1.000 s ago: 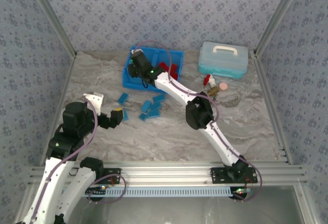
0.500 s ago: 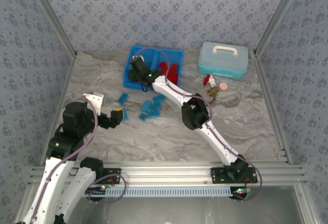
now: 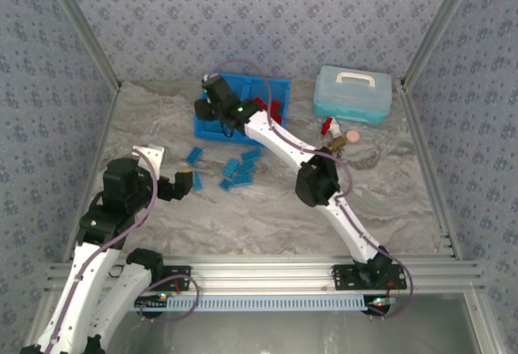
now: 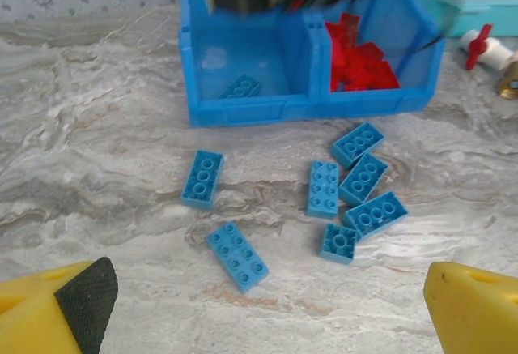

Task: Sort the legos into containers by color

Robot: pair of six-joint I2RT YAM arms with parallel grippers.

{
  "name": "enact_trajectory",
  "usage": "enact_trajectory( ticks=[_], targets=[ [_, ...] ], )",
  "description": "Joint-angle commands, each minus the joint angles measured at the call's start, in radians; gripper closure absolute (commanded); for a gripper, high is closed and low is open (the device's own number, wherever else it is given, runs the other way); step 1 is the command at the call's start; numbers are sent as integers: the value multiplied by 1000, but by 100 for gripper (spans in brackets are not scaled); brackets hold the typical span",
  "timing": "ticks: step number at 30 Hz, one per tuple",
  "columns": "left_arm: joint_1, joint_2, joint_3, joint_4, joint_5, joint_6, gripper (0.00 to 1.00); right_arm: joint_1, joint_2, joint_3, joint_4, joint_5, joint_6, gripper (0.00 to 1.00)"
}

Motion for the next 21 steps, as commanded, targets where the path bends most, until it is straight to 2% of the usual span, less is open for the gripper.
enact_trajectory(
  ticks=[1,6,12,17,21],
  targets=[
    [5,80,70,-37,-47,-42,1,21,-252,-114,3,-36,-97,50],
    [4,291,219,-161,-30,-172,1,31,-587,-516,69,-114,-200,43],
    [7,506,253,-87,-79,-164,1,56,-984,-973,135,-104,-248,33],
    [8,719,328,-45,-137,-129,1,65,-1233,-1249,198,-62,-201,24],
    [13,885,376,32,-172,-101,1,62,-1338,-1372,223,-46,-173,11]
  ],
)
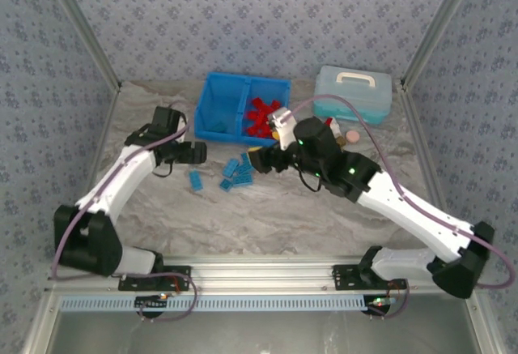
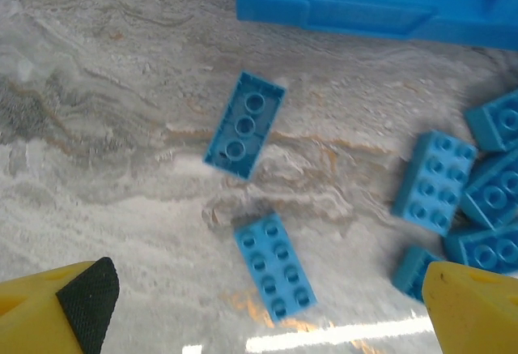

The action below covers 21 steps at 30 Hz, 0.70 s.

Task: Sort the legos into containers by color

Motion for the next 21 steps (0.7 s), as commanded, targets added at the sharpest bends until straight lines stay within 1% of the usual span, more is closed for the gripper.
enact_trajectory(
  ticks=[1,4,6,10,13,15,21],
  targets=[
    [11,105,59,73,-53,45,2,0,-70,-50,42,28,25,9],
    [23,220,102,92,-42,77,3,0,-102,-63,22,30,29,6],
    [32,291,140,83,-14,91,4,-1,-115,-69,14,42,31,4],
    [39,383,178,78,-1,93,9,-2,-123,-75,-3,51,36,3],
    [43,435,199,69,1,79,16,-3,-123,-77,-14,58,44,2],
    [42,462,207,64,9,69,24,-4,-124,-78,-26,62,49,2],
    [42,506,202,69,20,48,40,-5,-130,-77,-40,80,60,2]
  ],
)
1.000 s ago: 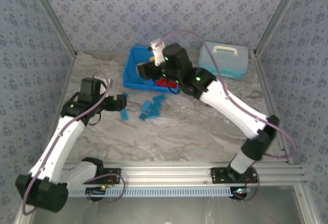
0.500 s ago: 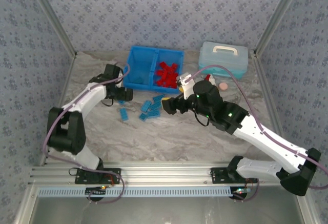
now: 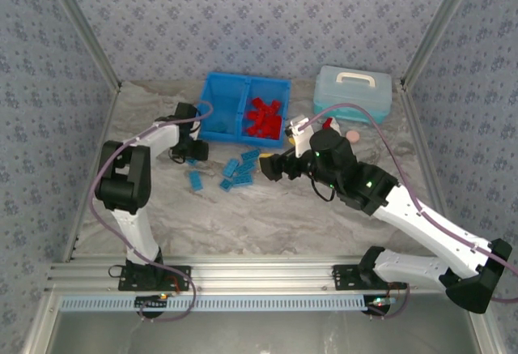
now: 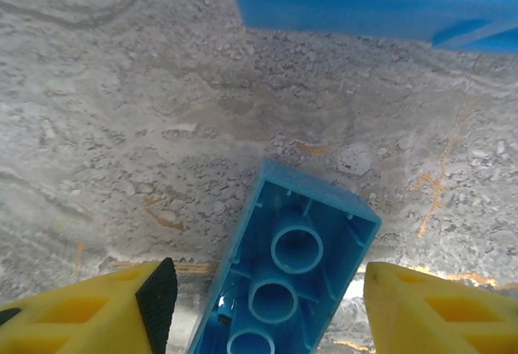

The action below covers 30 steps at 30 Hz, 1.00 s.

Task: Sort the legos into containers by color

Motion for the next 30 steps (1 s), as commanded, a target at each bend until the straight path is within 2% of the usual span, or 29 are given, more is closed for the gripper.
enact_trajectory(
  ticks=[1,7,14,18,21,25,30],
  targets=[
    [3,22,27,-11,18,-14,43,-5,-19,-8,-17,29,21,2],
    [3,2,10,-7,27,-24,61,-7,-15,-5,-8,35,26,2],
    [0,-182,-11,-8,34,-54,63,-6,-14,1,-10,49,29,2],
    [-19,-316,27,-2,58,-87,63,-9,-15,6,-13,54,29,2],
    [-40,-363,76,46,70,-104,62,-10,-15,7,-13,56,31,2],
    [-72,-309,181,72,2,-82,62,-12,-14,9,-13,59,31,2],
    [-87,-98,382,14,-34,-67,62,-12,-19,13,-26,62,37,2]
  ],
)
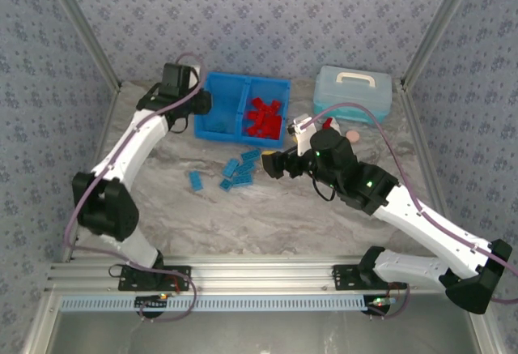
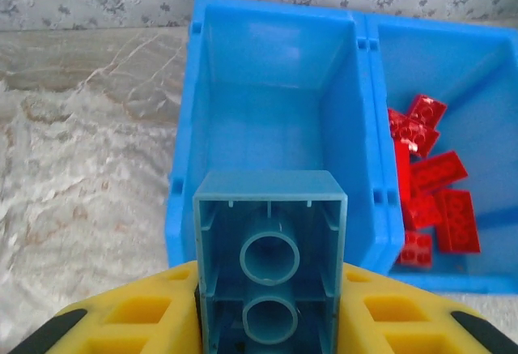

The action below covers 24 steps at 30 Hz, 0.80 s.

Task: Sort the legos into containers by color

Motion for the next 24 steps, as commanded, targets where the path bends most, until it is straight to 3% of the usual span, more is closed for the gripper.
enact_trajectory(
  ticks=[1,11,24],
  targets=[
    [-8,155,110,-52,-36,12,62,-5,-20,15,-24,20,18,2],
    [-22,420,307,-87,-100,41,63,-7,-51,12,-56,27,29,1],
    [-46,524,341,-77,-77,24,50,-10,-63,26,-84,36,26,1]
  ],
)
